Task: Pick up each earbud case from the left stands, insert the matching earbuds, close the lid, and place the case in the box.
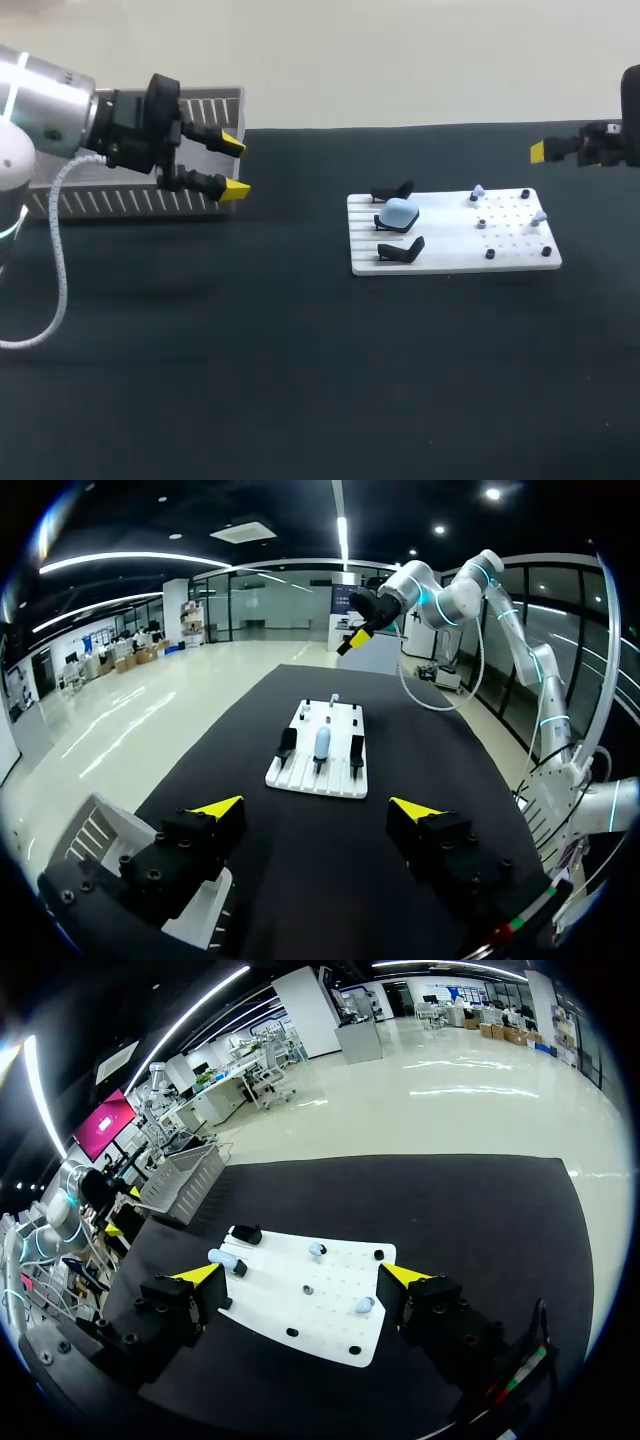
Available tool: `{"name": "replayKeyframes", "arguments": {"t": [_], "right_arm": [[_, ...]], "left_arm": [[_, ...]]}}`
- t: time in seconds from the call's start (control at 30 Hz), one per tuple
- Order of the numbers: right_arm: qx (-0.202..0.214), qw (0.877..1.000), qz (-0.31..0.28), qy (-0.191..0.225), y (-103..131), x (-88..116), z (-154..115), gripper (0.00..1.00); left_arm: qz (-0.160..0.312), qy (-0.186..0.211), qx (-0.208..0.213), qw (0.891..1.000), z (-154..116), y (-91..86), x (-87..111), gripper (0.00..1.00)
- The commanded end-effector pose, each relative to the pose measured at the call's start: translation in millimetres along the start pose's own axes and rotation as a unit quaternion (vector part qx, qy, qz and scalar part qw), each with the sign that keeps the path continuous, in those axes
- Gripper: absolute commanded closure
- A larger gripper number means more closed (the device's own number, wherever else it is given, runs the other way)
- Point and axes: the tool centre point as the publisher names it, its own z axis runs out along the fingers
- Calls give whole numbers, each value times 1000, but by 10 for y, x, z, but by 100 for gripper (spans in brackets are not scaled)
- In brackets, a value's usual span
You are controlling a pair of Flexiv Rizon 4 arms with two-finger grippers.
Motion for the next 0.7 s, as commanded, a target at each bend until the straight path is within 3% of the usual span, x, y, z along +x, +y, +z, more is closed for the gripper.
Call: {"name": "replayKeyframes", "arguments": {"t": [0.03, 0.47, 0.7], "right_arm": [[1, 1000, 0, 0, 3, 1, -5, 0], [1, 1000, 0, 0, 3, 1, -5, 0], [1, 1000, 0, 0, 3, 1, -5, 0]], "left_arm": [[1, 0, 6, 1000, 0, 31, 1, 0], [1, 0, 6, 1000, 0, 31, 1, 0], [41, -11, 16, 999, 282, 53, -179, 0]]}}
